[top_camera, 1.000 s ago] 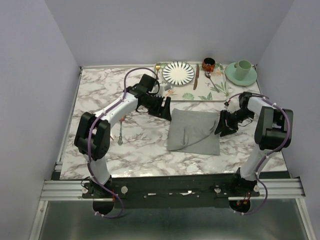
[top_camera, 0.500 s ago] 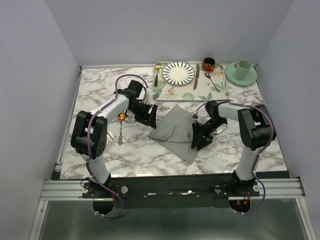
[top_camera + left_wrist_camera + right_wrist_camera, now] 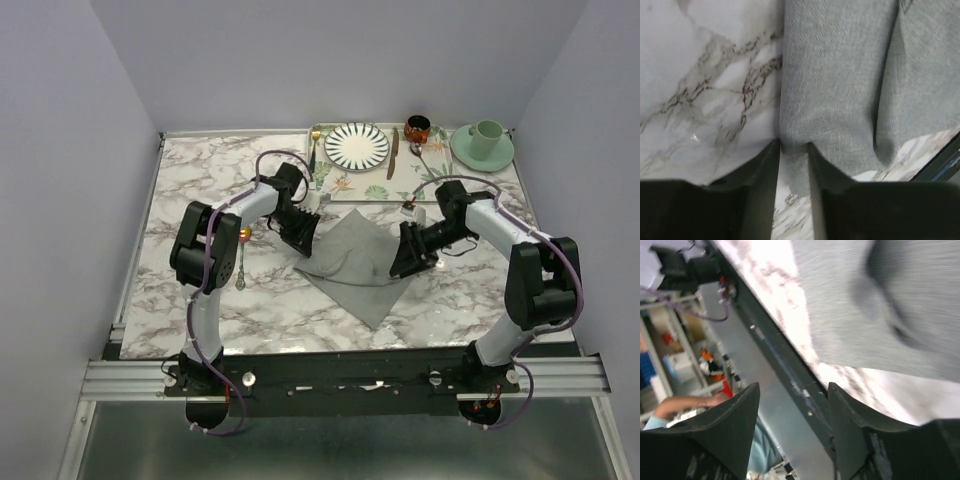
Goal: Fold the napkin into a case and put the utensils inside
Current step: Move the square-folded napkin to the center of the board.
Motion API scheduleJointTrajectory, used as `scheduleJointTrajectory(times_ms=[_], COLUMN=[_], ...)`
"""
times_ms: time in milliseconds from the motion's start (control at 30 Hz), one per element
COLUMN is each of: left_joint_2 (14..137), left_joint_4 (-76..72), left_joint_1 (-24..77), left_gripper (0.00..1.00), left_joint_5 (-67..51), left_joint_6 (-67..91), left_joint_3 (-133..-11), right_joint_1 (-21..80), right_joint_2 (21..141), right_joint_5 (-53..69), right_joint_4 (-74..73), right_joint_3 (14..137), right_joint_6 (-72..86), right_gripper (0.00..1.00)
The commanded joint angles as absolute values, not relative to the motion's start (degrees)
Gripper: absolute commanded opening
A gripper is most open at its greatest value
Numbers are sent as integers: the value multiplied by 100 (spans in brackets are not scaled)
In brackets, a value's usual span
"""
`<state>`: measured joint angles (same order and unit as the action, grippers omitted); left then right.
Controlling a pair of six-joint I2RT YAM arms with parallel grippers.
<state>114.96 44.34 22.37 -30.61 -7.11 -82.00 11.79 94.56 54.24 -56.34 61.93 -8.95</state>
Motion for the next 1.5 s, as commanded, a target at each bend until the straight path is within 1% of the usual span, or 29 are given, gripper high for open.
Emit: scheduleJointTrajectory(times_ms=[0, 33, 67, 167, 233, 333, 367, 433, 467, 567, 633, 733, 800, 833, 900, 933, 1033, 1100, 1167, 1200, 1233, 1333, 1400, 1467], left_joint_2=[12030, 12128, 12207, 12489, 12472, 12095, 11963, 11533, 11383, 10812, 10416, 9845, 9398, 9265, 8984, 8930, 8859, 8868, 8912, 8956, 9043, 9271, 9404, 9562], left_joint_4=[4500, 4500, 4526, 4684, 4737, 4737, 4720, 4641, 4588, 4369, 4167, 3780, 3439, 3341, 3270, 3278, 3489, 3542, 3533, 3551, 3559, 3568, 3525, 3385], left_joint_1=[2329, 2329, 2329, 2320, 2320, 2268, 2215, 2154, 2066, 1882, 1785, 1591, 1469, 1450, 1424, 1433, 1441, 1459, 1607, 1695, 1827, 2337, 2687, 2908], left_gripper=[27, 25, 20, 16, 17, 33, 48, 60, 68, 73, 75, 78, 78, 78, 77, 76, 73, 71, 69, 68, 68, 67, 66, 66], left_joint_5=[-2409, -2295, -2103, -1952, -1907, -2074, -2126, -2398, -2478, -2759, -2917, -3032, -3058, -3067, -3120, -3198, -3655, -3936, -4262, -4280, -4228, -3974, -3832, -3788], left_joint_6=[-922, -984, -1063, -1396, -1642, -1872, -1942, -1986, -1943, -1837, -1732, -1548, -1477, -1503, -1634, -1844, -2222, -2574, -2846, -3065, -3198, -3638, -3787, -3876], left_joint_3=[-8919, -9043, -9166, -9772, -10028, -9932, -9853, -9537, -9423, -8940, -8606, -8149, -7772, -7656, -7437, -7401, -7400, -7453, -7479, -7532, -7567, -7708, -7804, -7822], right_joint_1=[607, 563, 528, 483, 483, 466, 457, 405, 378, 316, 308, 308, 308, 316, 316, 316, 351, 413, 413, 404, 378, 281, 273, 290], right_joint_2=[9685, 9720, 9747, 9870, 10010, 10116, 10195, 10283, 10396, 10756, 10941, 11241, 11285, 11285, 11276, 11259, 11162, 10987, 10742, 10627, 10504, 9907, 9495, 9326], right_joint_5=[4204, 4097, 3983, 3674, 3621, 3393, 3306, 3068, 3015, 2839, 2804, 2979, 3189, 3251, 3391, 3419, 3743, 3928, 3920, 3711, 3622, 3393, 3453, 3690], right_joint_4=[-5617, -5529, -5485, -5326, -5274, -5142, -5081, -4914, -4861, -4720, -4755, -4869, -4878, -4887, -4878, -4939, -5149, -5273, -5414, -5449, -5510, -5520, -5458, -5318], right_joint_3=[6626, 6688, 6784, 6916, 6987, 7119, 7137, 7216, 7242, 7417, 7549, 7550, 7366, 7287, 7058, 7005, 6655, 6470, 6284, 6293, 6328, 6398, 6425, 6338], right_joint_6=[-1002, -1011, -1011, -1037, -1063, -1142, -1160, -1125, -1081, -958, -897, -861, -870, -888, -844, -844, -896, -1019, -1159, -1204, -1248, -1231, -1099, -889], right_gripper=[61, 60, 59, 58, 58, 57, 57, 56, 56, 56, 56, 54, 51, 45, 40, 33, 26, 27, 35, 41, 50, 59, 60, 59])
